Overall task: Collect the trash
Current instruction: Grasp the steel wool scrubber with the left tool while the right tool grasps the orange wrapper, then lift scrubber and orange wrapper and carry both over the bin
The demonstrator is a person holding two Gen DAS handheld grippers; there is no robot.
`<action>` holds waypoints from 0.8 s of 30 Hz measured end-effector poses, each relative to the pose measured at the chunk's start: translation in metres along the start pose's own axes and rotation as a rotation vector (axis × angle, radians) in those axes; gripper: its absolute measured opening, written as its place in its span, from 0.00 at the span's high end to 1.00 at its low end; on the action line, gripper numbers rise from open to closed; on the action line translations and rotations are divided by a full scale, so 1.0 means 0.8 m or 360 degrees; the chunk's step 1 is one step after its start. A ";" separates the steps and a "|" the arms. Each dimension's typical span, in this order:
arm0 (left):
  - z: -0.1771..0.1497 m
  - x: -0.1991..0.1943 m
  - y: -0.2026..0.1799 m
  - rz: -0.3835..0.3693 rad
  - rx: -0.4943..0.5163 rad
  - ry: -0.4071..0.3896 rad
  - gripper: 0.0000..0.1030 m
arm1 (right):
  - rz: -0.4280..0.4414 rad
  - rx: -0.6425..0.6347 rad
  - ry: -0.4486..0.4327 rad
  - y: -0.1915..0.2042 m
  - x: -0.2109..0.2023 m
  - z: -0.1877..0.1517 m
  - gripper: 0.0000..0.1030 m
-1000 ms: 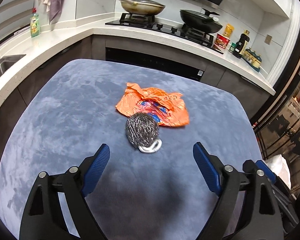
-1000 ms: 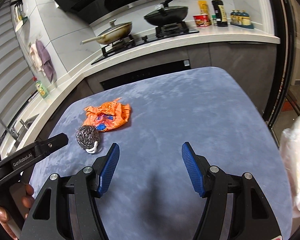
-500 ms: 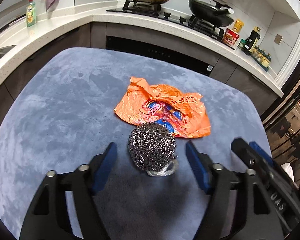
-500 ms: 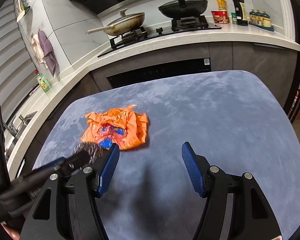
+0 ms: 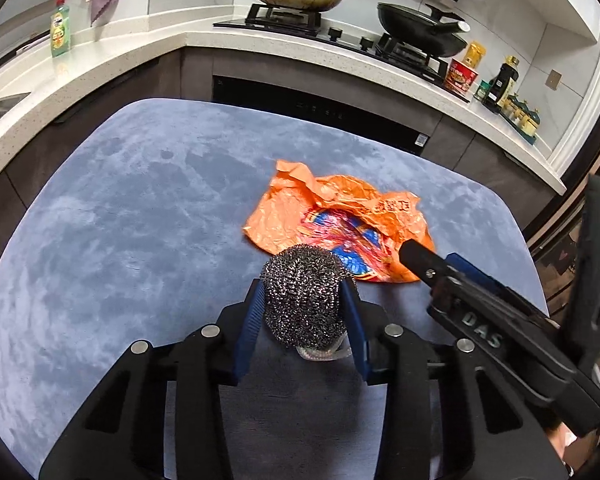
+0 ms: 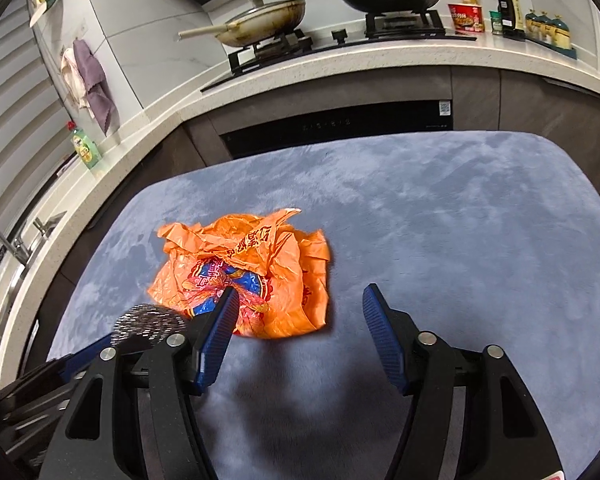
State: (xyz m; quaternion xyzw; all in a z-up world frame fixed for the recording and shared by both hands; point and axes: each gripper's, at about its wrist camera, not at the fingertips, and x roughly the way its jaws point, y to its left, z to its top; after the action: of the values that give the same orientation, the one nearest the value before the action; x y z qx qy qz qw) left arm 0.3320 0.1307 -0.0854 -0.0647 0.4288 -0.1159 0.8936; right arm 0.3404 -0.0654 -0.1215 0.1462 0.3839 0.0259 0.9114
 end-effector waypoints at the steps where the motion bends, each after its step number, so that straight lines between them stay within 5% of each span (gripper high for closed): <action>1: 0.000 0.000 0.003 0.0005 -0.0008 0.0000 0.64 | 0.0008 0.0001 0.0016 0.000 0.005 0.000 0.50; 11: -0.002 -0.007 0.011 0.0021 -0.0028 -0.0002 0.64 | 0.0049 0.0011 0.0075 0.007 0.015 -0.010 0.90; 24: -0.007 -0.059 -0.031 -0.0045 0.0040 -0.0069 0.65 | 0.0044 0.0084 -0.0085 -0.018 -0.076 -0.013 0.93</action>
State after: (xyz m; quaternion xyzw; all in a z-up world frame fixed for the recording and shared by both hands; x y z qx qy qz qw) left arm 0.2956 0.1186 -0.0481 -0.0620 0.4070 -0.1327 0.9016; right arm 0.2890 -0.0858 -0.0905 0.1762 0.3580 0.0244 0.9166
